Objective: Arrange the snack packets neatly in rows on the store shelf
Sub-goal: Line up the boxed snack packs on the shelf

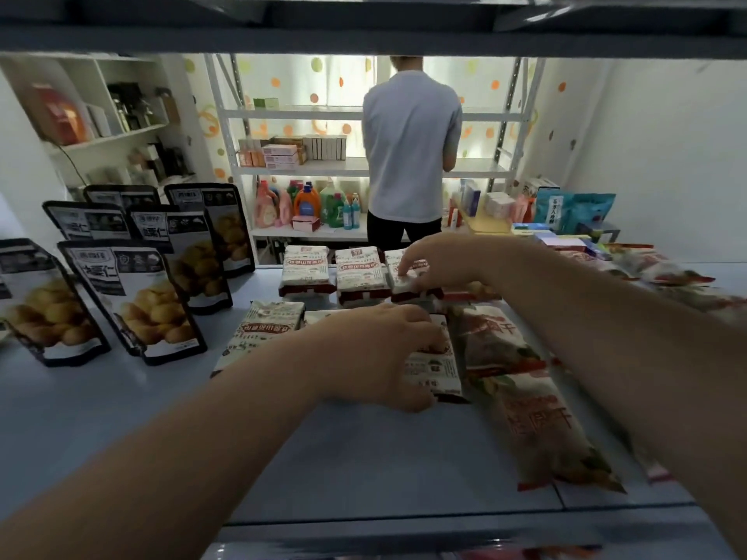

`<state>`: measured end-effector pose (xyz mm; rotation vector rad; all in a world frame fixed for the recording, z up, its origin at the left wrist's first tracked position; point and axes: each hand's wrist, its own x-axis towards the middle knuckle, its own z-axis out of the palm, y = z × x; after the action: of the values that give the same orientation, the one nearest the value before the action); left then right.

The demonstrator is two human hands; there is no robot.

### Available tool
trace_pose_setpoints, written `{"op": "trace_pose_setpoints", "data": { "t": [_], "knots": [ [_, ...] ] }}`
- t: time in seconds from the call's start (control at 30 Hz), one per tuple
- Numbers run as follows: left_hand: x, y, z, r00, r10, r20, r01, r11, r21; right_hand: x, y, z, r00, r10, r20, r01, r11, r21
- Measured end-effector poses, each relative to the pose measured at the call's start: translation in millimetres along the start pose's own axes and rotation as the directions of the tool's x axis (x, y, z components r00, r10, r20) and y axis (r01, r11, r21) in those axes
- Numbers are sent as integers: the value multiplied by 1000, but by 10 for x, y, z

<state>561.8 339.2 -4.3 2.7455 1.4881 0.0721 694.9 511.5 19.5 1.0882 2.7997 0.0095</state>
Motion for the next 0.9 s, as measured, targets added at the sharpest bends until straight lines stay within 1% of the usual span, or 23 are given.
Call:
{"op": "trace_pose_setpoints", "data": {
  "t": [0.07, 0.17, 0.23, 0.5, 0.63, 0.7, 0.83, 0.9],
  "knots": [
    [15, 2, 29, 1000, 4, -22, -4, 1000, 0, 25, 9, 27, 999, -10, -44, 11, 1000, 23],
    [17, 15, 80, 999, -6, -43, 6, 1000, -3, 47, -11, 75, 997, -24, -76, 29, 997, 72],
    [7, 27, 105, 998, -9, -64, 9, 1000, -2, 36, -39, 74, 996, -27, -86, 33, 997, 70],
    [-10, 72, 149, 995, -4, -99, -1, 999, -46, -9, -34, 55, 996, -19, -83, 25, 997, 73],
    [-33, 114, 116, 995, -16, -102, 12, 999, -41, -22, -47, 50, 998, -5, -57, 10, 997, 79],
    [-85, 102, 77, 993, -36, -116, 29, 998, -59, -24, -56, 34, 995, 7, -97, 2, 995, 95],
    [-308, -105, 48, 982, -128, -137, 118, 990, -77, 25, -103, -10, 958, 11, -287, 45, 981, 186],
    [-435, -226, 50, 976, -190, -103, 187, 981, -45, 90, -164, -6, 959, -14, -284, 74, 977, 202]
  ]
}}
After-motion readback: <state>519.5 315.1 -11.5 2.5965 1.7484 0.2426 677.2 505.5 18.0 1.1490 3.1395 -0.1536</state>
